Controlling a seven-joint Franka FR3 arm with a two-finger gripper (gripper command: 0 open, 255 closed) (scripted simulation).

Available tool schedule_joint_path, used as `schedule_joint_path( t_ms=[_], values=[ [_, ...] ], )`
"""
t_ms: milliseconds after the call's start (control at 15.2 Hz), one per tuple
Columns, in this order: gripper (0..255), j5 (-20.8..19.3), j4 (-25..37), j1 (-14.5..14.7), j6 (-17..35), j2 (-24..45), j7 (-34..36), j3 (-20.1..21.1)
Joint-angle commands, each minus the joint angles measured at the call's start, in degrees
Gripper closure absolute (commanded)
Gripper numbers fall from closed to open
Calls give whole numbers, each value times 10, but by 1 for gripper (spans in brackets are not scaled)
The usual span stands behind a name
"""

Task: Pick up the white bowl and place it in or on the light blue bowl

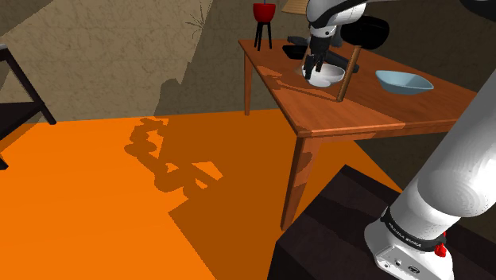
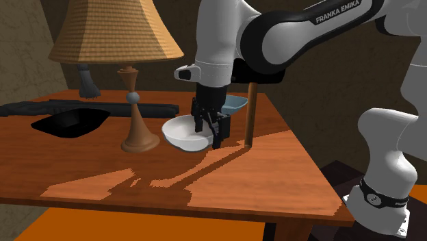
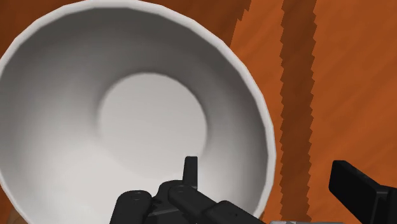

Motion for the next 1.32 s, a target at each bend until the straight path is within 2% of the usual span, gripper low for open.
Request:
schedule_joint_path(
  t_ms=[0,594,1254],
  values=[
    [255,0,0,0,0,0,0,0],
    [255,0,0,0,0,0,0,0],
    [255,-1,66,1,-75,-10,-3,1]
  ],
)
